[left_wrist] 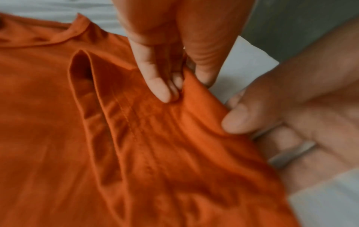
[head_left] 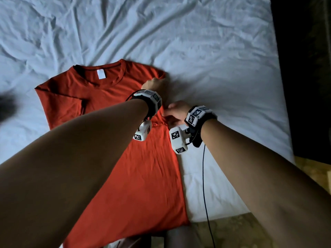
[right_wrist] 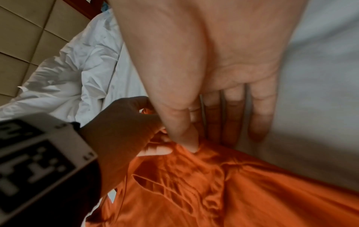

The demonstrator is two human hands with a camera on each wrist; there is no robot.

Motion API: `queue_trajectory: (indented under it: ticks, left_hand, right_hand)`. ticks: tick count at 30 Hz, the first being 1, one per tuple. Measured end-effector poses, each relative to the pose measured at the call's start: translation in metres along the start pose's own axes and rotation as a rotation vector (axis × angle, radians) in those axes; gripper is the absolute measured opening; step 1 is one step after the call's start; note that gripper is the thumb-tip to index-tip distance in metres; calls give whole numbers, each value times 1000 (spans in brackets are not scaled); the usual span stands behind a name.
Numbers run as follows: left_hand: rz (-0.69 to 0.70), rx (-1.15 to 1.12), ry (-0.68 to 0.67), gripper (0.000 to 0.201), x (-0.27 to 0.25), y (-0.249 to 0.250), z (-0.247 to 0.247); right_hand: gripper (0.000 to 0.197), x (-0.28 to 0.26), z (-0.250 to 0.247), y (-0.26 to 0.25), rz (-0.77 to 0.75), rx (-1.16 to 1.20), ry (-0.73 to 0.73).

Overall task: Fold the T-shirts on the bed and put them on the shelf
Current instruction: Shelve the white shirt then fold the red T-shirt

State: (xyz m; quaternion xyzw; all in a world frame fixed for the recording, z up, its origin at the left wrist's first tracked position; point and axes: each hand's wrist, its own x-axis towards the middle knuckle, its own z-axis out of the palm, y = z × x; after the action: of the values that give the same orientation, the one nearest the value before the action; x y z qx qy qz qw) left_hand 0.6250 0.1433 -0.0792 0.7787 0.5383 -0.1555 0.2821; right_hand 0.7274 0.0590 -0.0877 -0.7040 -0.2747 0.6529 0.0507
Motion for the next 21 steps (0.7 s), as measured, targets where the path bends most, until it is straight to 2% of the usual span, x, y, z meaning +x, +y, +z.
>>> queue_trajectory:
  ticks: [3, 5, 6, 7, 10, 12, 17, 21]
  left_hand:
    - [-81, -250, 33, 47, -10, -7, -7]
    - [-197, -437, 91, 62, -20, -16, -14]
    - [-265, -533, 115, 63, -27, -21, -17]
    - [-311, -609, 148, 58, -31, -30, -20]
    - [-368, -778, 95, 30, -44, -55, -27]
    - [-398, -904, 67, 27, -49, -73, -31]
    - [-412, -1006, 59, 39, -55, -108, -33]
    - [-432, -990, 31, 42, -56, -133, -32]
  right_hand:
    - [17, -6, 9, -3, 15, 41, 18]
    - [18, -15, 17, -10, 8, 79, 23]
    - [19, -20, 21, -13, -4, 75, 12]
    - [18, -26, 27, -18, -19, 62, -2]
    - [15, -38, 44, -28, -94, 30, 56]
    - [9, -45, 60, -33, -171, -30, 149]
    - [13, -48, 99, -41, -282, -159, 327]
    - [12, -43, 120, -50, -302, -223, 351]
